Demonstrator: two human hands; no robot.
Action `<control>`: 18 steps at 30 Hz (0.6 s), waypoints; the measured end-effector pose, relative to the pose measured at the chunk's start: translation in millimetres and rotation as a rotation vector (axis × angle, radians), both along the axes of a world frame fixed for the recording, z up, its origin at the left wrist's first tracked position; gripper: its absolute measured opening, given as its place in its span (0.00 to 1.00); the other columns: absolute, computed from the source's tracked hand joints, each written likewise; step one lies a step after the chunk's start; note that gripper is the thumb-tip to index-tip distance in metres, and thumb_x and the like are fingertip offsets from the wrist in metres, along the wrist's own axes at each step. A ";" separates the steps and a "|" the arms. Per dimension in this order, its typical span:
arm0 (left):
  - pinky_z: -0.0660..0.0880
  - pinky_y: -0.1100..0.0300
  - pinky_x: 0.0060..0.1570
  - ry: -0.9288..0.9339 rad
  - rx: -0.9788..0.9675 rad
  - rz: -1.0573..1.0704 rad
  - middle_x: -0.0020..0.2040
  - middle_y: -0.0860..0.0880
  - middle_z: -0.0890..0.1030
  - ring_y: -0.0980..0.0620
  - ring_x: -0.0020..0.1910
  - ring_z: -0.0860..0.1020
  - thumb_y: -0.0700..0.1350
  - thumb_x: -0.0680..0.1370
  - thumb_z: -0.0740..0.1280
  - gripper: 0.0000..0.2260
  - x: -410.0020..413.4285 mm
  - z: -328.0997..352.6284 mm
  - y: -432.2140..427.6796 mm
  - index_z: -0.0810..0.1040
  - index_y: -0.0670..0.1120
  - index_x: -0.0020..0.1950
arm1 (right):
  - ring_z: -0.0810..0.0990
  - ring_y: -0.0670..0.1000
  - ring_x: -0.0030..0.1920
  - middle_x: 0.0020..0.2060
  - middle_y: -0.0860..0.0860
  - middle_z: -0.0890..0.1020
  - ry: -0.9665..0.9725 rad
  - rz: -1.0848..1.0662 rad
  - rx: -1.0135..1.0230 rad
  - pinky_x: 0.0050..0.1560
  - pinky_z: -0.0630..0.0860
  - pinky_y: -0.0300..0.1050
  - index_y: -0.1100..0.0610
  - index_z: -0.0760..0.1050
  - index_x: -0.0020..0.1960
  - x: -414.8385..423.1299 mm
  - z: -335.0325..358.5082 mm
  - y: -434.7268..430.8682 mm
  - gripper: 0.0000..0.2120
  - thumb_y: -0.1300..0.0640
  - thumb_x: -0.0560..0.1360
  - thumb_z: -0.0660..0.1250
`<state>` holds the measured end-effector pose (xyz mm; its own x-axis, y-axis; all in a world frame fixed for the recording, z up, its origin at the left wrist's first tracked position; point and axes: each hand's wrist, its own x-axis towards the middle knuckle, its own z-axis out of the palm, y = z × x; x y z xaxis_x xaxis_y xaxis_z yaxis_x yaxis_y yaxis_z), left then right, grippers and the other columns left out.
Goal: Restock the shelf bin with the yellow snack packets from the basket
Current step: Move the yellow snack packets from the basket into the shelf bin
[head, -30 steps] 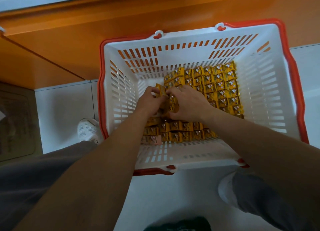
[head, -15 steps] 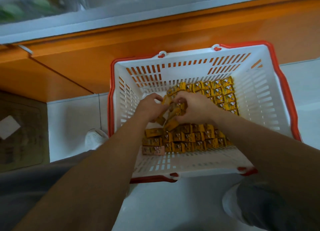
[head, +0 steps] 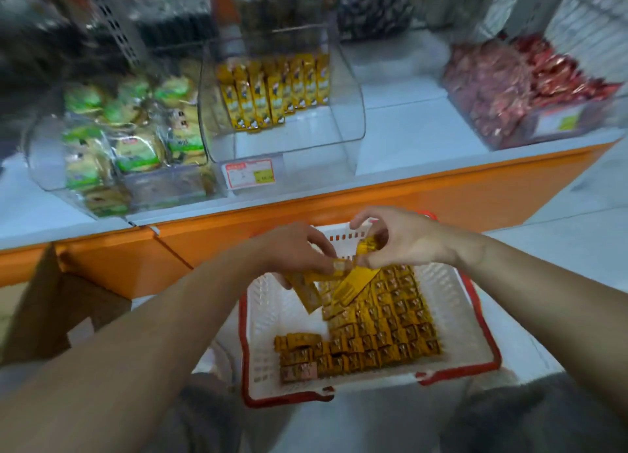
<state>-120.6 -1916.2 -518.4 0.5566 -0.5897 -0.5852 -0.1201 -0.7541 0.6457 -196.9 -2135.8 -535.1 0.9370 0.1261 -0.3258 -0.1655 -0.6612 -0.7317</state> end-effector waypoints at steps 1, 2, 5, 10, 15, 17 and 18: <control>0.78 0.58 0.30 -0.027 -0.033 0.015 0.46 0.48 0.84 0.51 0.34 0.82 0.47 0.74 0.75 0.08 -3.1 16.4 -0.4 0.83 0.56 0.51 | 0.79 0.48 0.39 0.48 0.49 0.82 -0.034 -0.028 0.035 0.40 0.76 0.45 0.43 0.73 0.58 -2.1 13.3 -1.7 0.26 0.48 0.64 0.79; 0.78 0.58 0.30 -0.055 -0.068 0.036 0.46 0.47 0.84 0.50 0.33 0.82 0.47 0.74 0.75 0.07 -6.7 30.6 -0.2 0.83 0.56 0.51 | 0.79 0.49 0.37 0.46 0.51 0.82 -0.067 -0.066 0.073 0.39 0.76 0.48 0.43 0.73 0.58 -3.8 25.4 -3.1 0.28 0.47 0.62 0.79; 0.76 0.61 0.26 -0.118 -0.206 0.166 0.44 0.49 0.85 0.53 0.28 0.80 0.47 0.73 0.76 0.06 -16.6 55.2 0.1 0.84 0.55 0.49 | 0.80 0.53 0.32 0.40 0.50 0.83 -0.199 -0.223 0.162 0.32 0.77 0.50 0.42 0.73 0.55 -4.7 47.7 -5.6 0.28 0.44 0.55 0.75; 0.75 0.61 0.27 -0.066 -0.345 0.451 0.35 0.53 0.84 0.53 0.26 0.82 0.47 0.74 0.76 0.06 -31.6 45.0 -8.1 0.84 0.54 0.50 | 0.80 0.52 0.29 0.35 0.48 0.84 -0.316 -0.457 0.269 0.25 0.77 0.44 0.47 0.76 0.48 2.6 37.4 6.0 0.15 0.52 0.67 0.78; 0.76 0.61 0.29 -0.047 -0.302 0.480 0.37 0.54 0.84 0.55 0.29 0.81 0.48 0.74 0.76 0.10 -35.3 19.4 -11.6 0.84 0.53 0.55 | 0.81 0.43 0.33 0.36 0.50 0.82 -0.288 -0.471 0.210 0.31 0.77 0.43 0.48 0.79 0.47 13.8 12.3 8.8 0.11 0.45 0.70 0.77; 0.77 0.62 0.28 -0.038 -0.302 0.468 0.37 0.54 0.84 0.57 0.29 0.81 0.48 0.74 0.77 0.09 -33.7 18.3 -12.6 0.84 0.54 0.53 | 0.82 0.46 0.40 0.38 0.48 0.84 -0.297 -0.434 0.217 0.40 0.76 0.45 0.49 0.81 0.46 16.2 5.6 13.1 0.08 0.45 0.73 0.74; 0.77 0.62 0.28 -0.035 -0.307 0.467 0.37 0.54 0.84 0.57 0.29 0.81 0.49 0.73 0.77 0.09 -32.0 19.0 -13.1 0.85 0.53 0.52 | 0.81 0.45 0.41 0.39 0.46 0.84 -0.305 -0.399 0.213 0.42 0.75 0.46 0.47 0.81 0.44 16.2 2.8 16.7 0.06 0.46 0.75 0.72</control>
<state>-152.5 -1929.4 -499.5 0.8156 -0.4163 -0.4018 0.1561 -0.5104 0.8456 -180.7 -2119.1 -532.3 0.9736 -0.2250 -0.0382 -0.1327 -0.4220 -0.8969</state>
